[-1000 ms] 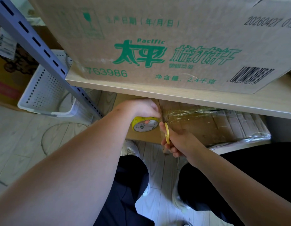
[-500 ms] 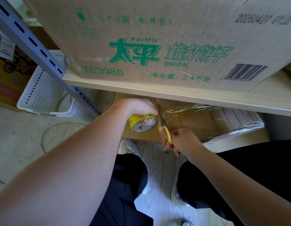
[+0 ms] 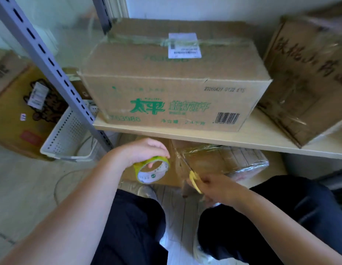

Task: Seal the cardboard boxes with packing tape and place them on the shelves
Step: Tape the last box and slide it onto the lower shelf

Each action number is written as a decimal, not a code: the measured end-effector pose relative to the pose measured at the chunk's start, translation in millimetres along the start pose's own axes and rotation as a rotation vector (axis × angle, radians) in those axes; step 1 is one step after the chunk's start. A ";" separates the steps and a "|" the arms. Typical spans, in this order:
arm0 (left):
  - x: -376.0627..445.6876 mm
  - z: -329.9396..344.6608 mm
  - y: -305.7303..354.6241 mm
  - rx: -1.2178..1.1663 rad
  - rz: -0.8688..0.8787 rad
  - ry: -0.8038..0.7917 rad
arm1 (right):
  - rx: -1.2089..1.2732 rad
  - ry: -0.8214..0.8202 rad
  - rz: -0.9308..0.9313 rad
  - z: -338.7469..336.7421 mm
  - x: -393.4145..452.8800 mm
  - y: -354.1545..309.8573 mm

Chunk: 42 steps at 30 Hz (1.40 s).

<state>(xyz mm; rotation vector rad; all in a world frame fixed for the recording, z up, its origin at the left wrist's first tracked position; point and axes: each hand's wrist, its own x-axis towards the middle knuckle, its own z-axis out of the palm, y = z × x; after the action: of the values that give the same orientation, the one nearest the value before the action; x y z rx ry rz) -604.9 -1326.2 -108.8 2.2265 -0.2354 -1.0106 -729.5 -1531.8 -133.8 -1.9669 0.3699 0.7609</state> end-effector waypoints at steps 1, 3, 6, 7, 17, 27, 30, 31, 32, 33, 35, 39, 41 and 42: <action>-17.5 7.9 8.6 -0.065 0.038 0.028 | -0.084 0.031 -0.064 -10.0 -21.3 0.0; -47.4 23.3 25.1 -0.204 0.123 0.097 | -0.276 0.181 -0.194 -36.3 -71.1 -3.7; -84.1 38.2 61.8 -0.486 0.217 0.246 | -0.434 0.567 -0.384 -90.2 -157.2 -26.4; -95.4 41.0 80.2 -0.589 0.260 0.291 | -0.430 0.722 -0.452 -109.7 -188.4 -37.5; -202.7 52.1 265.3 -0.917 0.734 0.170 | -0.576 1.335 -0.380 -315.5 -297.3 -145.6; -230.4 53.7 306.2 -0.851 0.834 0.125 | -0.598 1.135 -0.535 -300.6 -271.8 -151.6; -224.3 52.8 313.0 -0.829 0.830 0.144 | -0.491 0.751 -0.792 -245.2 -290.8 -162.1; -221.2 53.9 315.8 -0.829 0.817 0.152 | -0.480 0.688 -0.802 -233.5 -291.8 -163.6; -218.4 55.7 318.3 -0.829 0.798 0.163 | -0.475 0.720 -0.815 -229.8 -286.5 -163.0; -215.4 57.5 320.7 -0.832 0.782 0.167 | -0.456 0.796 -0.799 -229.5 -281.1 -163.0; -208.0 60.6 323.5 -0.834 0.745 0.179 | -0.428 0.927 -0.743 -232.8 -273.2 -163.6; -186.4 64.1 330.9 -0.782 0.632 0.217 | -0.522 1.022 -0.672 -227.9 -260.5 -159.2; -170.8 62.7 333.7 -0.764 0.547 0.254 | -0.505 1.062 -0.684 -229.0 -256.0 -160.6; -162.7 62.3 332.1 -0.792 0.508 0.261 | -0.518 1.068 -0.689 -230.9 -252.7 -163.0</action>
<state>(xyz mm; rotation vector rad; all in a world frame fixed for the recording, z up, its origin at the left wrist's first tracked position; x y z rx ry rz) -725.7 -1541.8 173.2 1.4385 -0.2174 -0.4131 -750.3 -1665.4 220.4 -2.6251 0.0638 -0.7603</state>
